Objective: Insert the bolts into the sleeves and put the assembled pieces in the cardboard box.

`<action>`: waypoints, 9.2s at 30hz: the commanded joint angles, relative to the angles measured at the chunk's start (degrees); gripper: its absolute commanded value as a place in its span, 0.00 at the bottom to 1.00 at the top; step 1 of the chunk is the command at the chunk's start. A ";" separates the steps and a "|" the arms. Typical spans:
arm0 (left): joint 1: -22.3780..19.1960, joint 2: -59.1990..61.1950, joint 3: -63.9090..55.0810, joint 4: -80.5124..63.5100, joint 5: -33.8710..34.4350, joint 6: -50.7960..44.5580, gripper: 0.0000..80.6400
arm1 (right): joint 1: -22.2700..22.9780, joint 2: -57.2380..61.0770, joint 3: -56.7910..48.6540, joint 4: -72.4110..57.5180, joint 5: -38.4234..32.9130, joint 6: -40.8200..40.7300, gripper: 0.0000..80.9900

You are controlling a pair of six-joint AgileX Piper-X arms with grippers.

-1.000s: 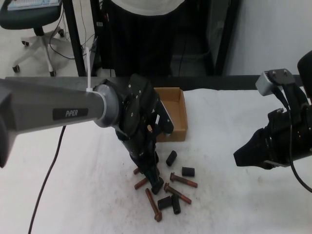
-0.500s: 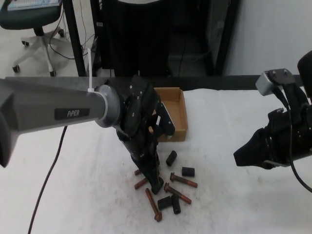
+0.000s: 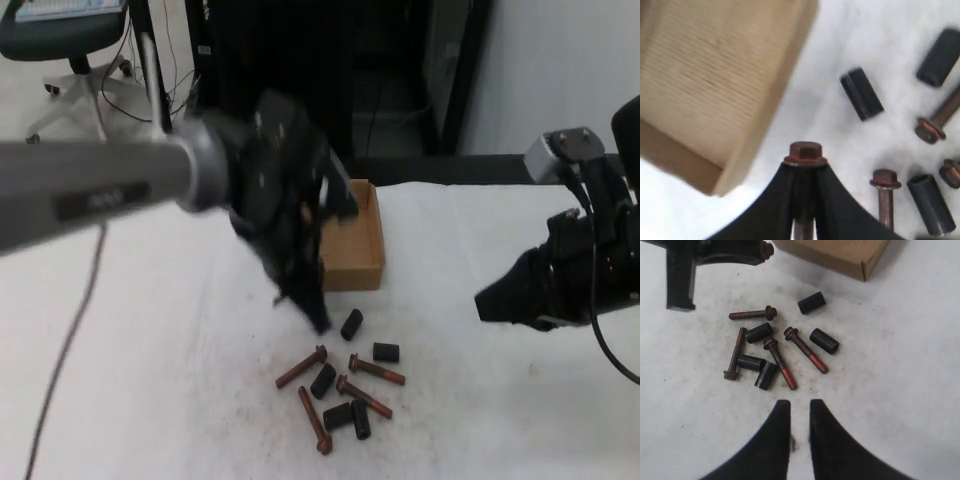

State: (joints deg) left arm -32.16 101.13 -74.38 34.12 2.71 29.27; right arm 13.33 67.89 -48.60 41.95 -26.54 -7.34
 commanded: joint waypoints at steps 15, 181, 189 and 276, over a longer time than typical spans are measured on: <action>11.99 -31.54 10.15 -1.31 32.35 -29.94 0.00 | 2.69 14.63 -1.01 -8.80 -1.78 -5.97 0.41; 16.15 -15.41 36.61 -123.12 52.28 -72.64 0.00 | 27.76 16.27 15.12 -89.04 -2.92 22.19 0.00; 16.15 -15.56 36.61 -123.12 53.17 -74.71 0.00 | 28.29 17.88 15.12 -94.86 9.81 11.29 0.00; 15.58 -15.56 37.13 -119.12 57.89 -70.89 0.00 | 26.08 17.75 14.33 -100.89 6.31 14.23 0.00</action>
State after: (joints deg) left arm -16.69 85.91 -37.00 -85.10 60.21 -41.73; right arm 39.64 85.78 -33.67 -58.66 -19.61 6.61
